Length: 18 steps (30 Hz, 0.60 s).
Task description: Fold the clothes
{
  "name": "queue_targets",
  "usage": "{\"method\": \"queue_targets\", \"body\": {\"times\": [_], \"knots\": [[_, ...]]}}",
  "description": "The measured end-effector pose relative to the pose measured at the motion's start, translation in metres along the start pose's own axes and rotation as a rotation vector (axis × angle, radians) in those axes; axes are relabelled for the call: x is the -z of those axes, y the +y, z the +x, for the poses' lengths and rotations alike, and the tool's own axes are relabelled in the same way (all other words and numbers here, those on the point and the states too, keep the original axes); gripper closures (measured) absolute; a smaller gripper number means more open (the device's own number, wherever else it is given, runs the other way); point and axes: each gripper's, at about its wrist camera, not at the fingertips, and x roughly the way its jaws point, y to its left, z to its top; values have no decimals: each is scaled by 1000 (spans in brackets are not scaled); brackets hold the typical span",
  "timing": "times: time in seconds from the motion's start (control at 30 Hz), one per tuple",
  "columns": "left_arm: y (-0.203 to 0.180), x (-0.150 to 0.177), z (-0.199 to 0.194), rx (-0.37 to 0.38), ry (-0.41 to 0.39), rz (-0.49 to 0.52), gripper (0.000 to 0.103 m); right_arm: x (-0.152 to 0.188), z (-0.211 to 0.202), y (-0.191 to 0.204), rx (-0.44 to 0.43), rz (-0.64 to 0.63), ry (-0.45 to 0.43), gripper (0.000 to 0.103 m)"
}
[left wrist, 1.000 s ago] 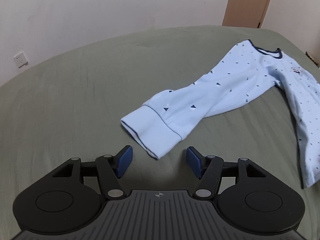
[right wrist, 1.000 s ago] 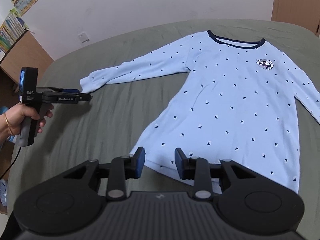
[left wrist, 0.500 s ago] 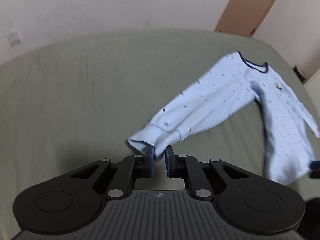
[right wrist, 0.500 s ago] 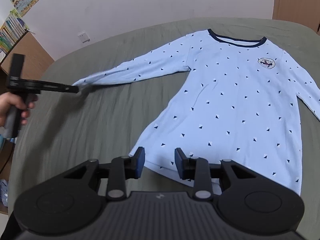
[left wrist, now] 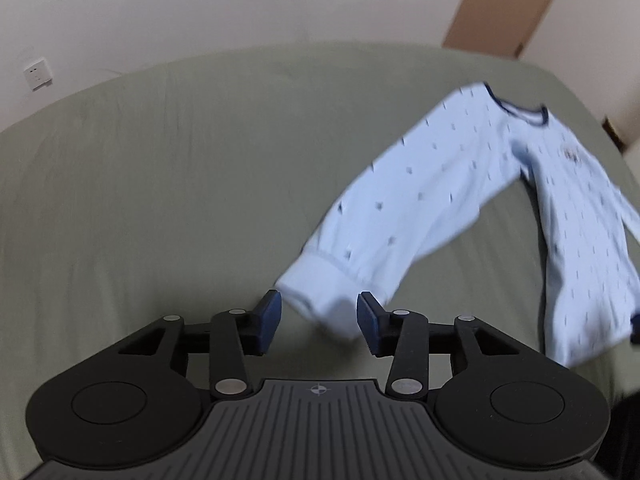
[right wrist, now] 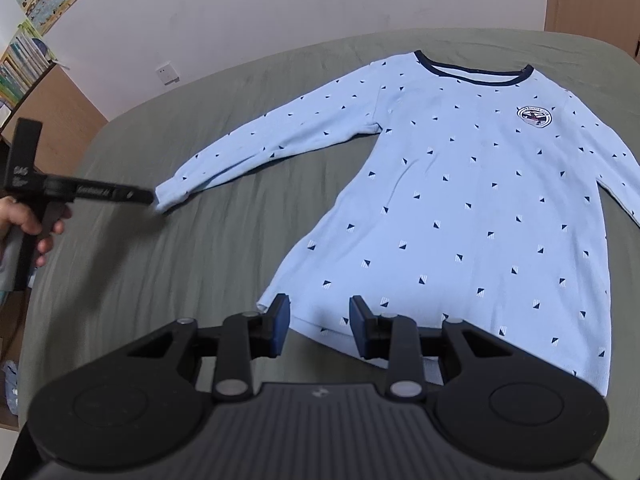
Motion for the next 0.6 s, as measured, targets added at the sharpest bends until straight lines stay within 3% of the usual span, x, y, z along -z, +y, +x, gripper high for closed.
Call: {"method": "queue_targets", "body": {"times": [0.13, 0.23, 0.33, 0.5, 0.6], "knots": [[-4, -7, 21, -119, -4, 33, 62, 1, -1, -3, -2, 3, 3, 68], [-7, -7, 37, -131, 27, 46, 63, 1, -1, -7, 0, 9, 5, 68], [-11, -10, 38, -117, 35, 62, 96, 2, 0, -11, 2, 17, 6, 68], [-7, -8, 35, -135, 37, 41, 96, 2, 1, -16, -3, 25, 7, 68], [-2, -4, 35, -227, 16, 37, 94, 4, 1, -20, 1, 25, 9, 68]]}}
